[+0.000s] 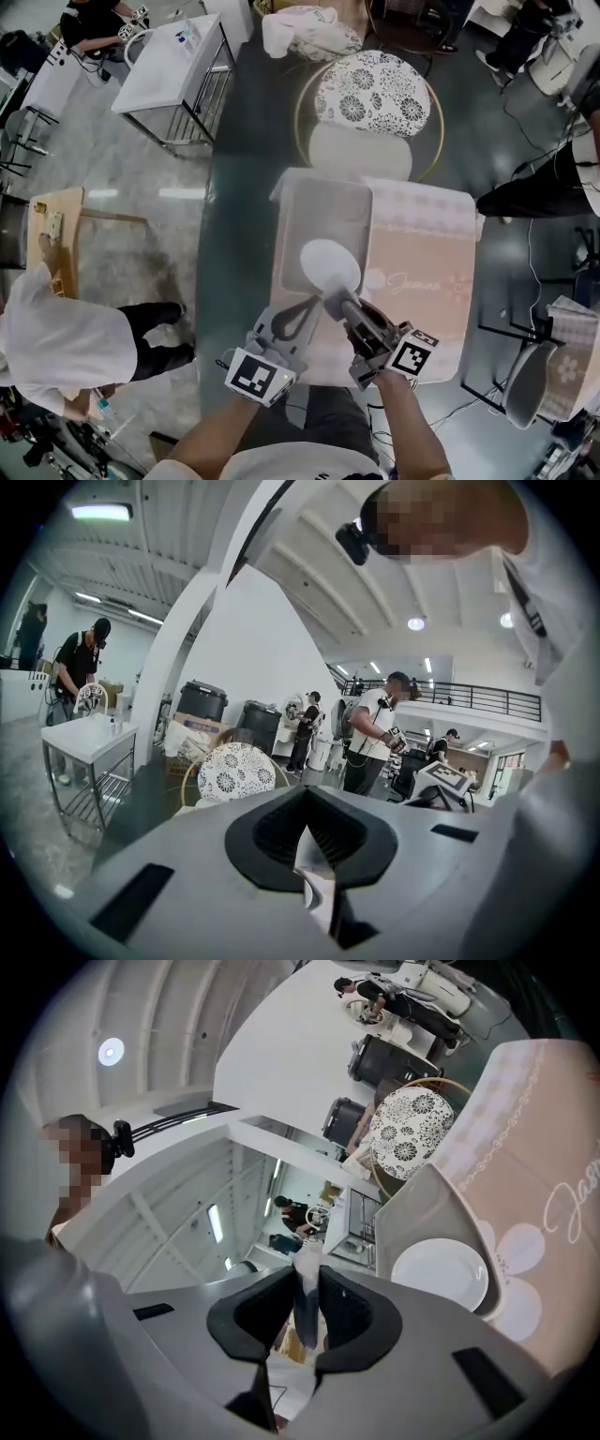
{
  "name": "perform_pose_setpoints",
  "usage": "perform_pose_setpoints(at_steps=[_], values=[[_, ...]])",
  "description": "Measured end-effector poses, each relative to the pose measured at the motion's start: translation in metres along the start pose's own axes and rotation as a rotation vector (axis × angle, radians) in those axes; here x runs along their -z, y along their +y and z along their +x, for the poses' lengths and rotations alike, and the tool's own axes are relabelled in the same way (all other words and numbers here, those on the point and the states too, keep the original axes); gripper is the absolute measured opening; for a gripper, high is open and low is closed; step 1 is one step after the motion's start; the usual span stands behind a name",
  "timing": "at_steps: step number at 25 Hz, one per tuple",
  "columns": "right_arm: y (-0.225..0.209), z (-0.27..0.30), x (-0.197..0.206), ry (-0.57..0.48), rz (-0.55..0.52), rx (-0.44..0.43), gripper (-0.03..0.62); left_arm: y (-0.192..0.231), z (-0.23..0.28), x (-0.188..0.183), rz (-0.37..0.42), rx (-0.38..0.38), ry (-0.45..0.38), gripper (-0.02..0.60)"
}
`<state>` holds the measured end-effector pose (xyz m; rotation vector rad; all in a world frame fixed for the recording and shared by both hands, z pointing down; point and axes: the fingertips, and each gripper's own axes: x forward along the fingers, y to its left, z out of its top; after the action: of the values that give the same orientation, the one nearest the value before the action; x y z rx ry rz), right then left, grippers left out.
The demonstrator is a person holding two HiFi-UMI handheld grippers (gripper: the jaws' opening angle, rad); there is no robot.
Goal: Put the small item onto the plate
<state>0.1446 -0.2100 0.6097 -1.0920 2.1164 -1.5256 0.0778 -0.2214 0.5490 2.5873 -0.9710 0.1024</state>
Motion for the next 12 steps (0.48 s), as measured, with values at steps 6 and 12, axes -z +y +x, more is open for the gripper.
perform_pose_setpoints(at_steps=[6, 12], values=[[-0.062, 0.012, 0.007, 0.05, 0.017, 0.077, 0.091, 0.014, 0.026, 0.032, -0.022, -0.02, 0.041, 0.006], [-0.105, 0.024, 0.018, 0.126, 0.032, 0.168, 0.091, 0.021, 0.039, 0.048, -0.049, -0.041, 0.081, 0.006]])
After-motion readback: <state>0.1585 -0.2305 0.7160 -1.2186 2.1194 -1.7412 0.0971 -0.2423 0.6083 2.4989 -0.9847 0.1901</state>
